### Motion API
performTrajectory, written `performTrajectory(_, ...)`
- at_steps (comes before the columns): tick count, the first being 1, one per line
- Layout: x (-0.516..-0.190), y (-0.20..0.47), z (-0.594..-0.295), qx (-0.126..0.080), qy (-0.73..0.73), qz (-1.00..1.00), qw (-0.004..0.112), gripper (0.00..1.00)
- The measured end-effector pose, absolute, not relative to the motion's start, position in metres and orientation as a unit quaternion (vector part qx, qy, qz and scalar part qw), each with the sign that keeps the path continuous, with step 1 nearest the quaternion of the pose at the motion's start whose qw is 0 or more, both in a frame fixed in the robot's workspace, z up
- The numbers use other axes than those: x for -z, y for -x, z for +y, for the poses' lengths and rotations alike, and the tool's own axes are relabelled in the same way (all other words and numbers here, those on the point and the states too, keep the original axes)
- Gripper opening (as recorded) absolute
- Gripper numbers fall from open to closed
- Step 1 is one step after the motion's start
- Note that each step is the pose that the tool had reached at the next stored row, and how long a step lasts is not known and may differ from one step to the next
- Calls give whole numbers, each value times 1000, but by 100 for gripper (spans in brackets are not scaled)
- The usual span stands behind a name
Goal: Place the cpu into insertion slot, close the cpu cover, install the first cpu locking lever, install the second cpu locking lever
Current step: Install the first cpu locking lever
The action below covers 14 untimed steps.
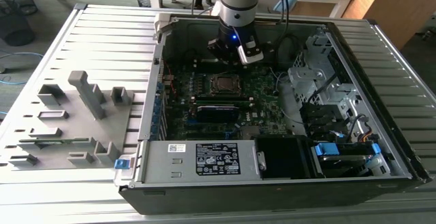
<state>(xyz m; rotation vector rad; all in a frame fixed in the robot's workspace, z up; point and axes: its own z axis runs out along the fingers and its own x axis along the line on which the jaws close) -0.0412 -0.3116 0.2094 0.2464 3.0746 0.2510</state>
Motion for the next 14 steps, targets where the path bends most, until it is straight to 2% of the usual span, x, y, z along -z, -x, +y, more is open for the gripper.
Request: performTrajectory(14,-209,41,-315,-84,-80,993,24,11)
